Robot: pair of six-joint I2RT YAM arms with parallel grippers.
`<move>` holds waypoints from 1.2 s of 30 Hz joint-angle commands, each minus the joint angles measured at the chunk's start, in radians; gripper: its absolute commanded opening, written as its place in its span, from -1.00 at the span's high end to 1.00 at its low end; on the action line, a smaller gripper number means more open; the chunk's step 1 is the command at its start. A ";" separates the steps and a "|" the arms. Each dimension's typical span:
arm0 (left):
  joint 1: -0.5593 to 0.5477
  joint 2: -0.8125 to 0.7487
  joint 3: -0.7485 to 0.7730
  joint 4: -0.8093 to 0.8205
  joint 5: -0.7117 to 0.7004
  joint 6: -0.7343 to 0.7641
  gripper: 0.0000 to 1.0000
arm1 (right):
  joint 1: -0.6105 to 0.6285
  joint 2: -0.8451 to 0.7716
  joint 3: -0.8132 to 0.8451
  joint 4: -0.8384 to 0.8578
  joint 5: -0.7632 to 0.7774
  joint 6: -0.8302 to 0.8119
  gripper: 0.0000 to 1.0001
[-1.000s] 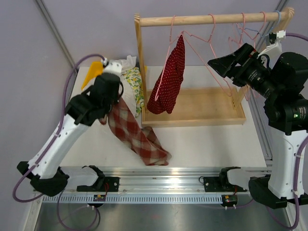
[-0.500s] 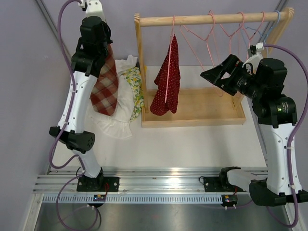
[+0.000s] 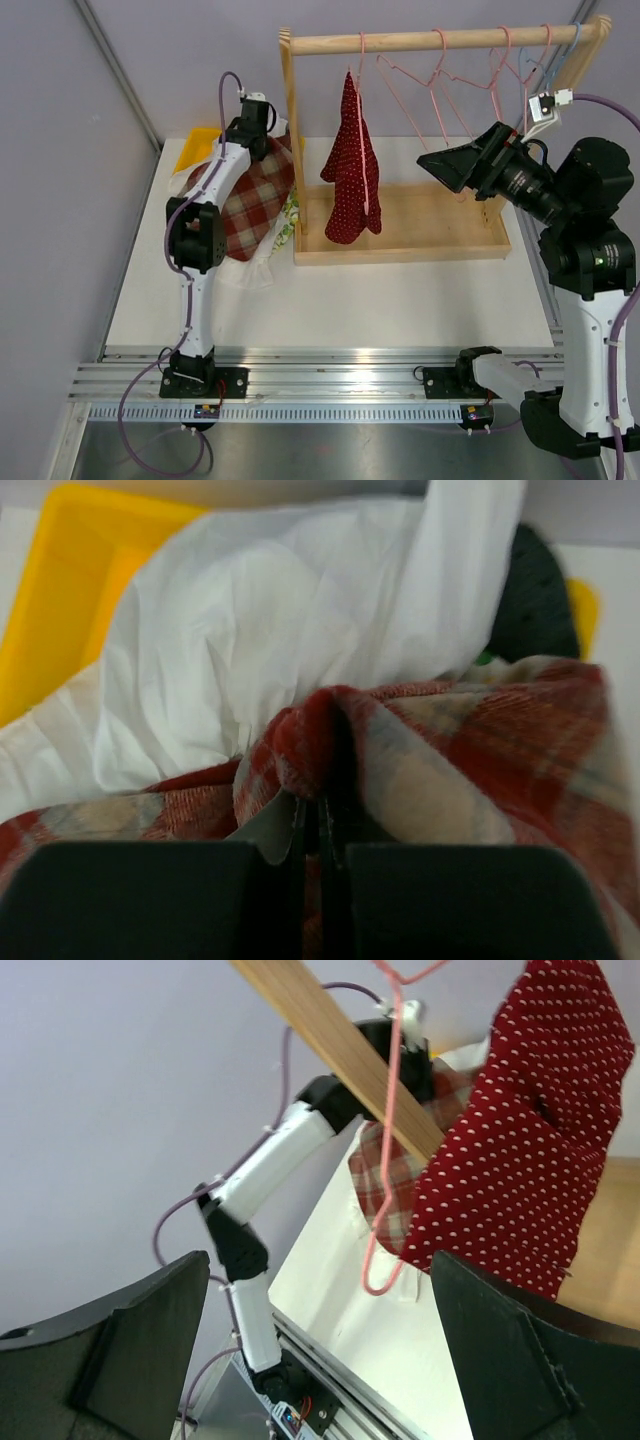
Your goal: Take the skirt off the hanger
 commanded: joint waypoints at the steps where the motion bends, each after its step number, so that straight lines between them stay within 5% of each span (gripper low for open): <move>1: 0.022 -0.001 0.095 -0.001 0.012 -0.021 0.76 | -0.001 -0.029 0.043 0.105 -0.109 0.005 -0.99; 3: 0.033 0.016 0.113 -0.024 0.020 -0.025 0.24 | -0.001 -0.033 0.040 0.134 -0.134 0.025 -0.99; 4: 0.044 0.016 0.118 -0.054 0.017 -0.030 -0.63 | -0.001 -0.030 0.041 0.140 -0.140 0.033 -0.99; 6: 0.050 0.004 0.109 -0.086 -0.036 -0.054 -0.98 | -0.001 -0.021 0.052 0.155 -0.151 0.044 -0.99; 16: 0.004 -0.444 -0.236 0.005 -0.113 -0.057 -0.98 | 0.027 0.167 0.218 0.099 -0.126 -0.005 -0.98; 24: -0.152 -0.844 -0.523 0.010 -0.147 -0.042 -0.98 | 0.232 0.437 0.503 -0.107 0.085 -0.156 -0.93; 36: -0.290 -1.295 -0.838 -0.091 -0.107 -0.114 -0.98 | 0.254 0.488 0.387 -0.044 0.197 -0.206 -0.91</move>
